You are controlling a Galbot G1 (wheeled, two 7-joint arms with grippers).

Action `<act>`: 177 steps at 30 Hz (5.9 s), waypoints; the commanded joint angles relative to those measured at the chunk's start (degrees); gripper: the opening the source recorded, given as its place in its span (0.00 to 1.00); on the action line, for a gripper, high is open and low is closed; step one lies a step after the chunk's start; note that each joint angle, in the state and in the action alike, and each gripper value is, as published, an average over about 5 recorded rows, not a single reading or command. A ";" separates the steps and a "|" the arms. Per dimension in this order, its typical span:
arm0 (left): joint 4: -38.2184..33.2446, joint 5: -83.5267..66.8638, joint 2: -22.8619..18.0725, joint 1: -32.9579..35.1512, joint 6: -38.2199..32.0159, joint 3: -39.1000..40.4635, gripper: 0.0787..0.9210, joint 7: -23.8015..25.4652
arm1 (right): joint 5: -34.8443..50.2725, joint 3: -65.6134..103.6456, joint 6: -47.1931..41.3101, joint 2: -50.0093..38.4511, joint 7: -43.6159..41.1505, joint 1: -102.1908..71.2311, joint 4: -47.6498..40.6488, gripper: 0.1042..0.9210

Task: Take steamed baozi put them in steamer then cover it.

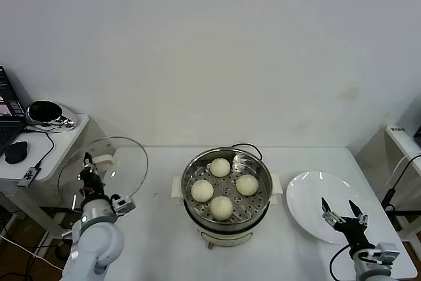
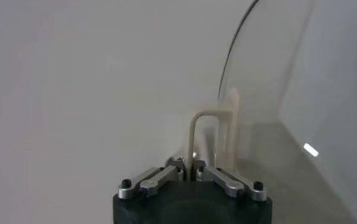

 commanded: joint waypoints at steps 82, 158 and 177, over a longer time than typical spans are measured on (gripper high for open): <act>6.28 29.59 -22.02 -8.65 5.87 35.49 0.07 18.39 | -6.30 -3.90 0.43 1.48 0.34 3.72 -5.30 0.88; -20.73 -5.42 -13.03 8.47 -8.03 29.38 0.88 -2.89 | -5.57 -4.66 0.29 1.55 -0.44 -0.25 -3.13 0.88; -10.10 -80.17 -8.83 23.20 -30.40 -12.00 0.88 -4.16 | -10.33 -7.23 2.27 2.01 0.59 -8.08 7.33 0.88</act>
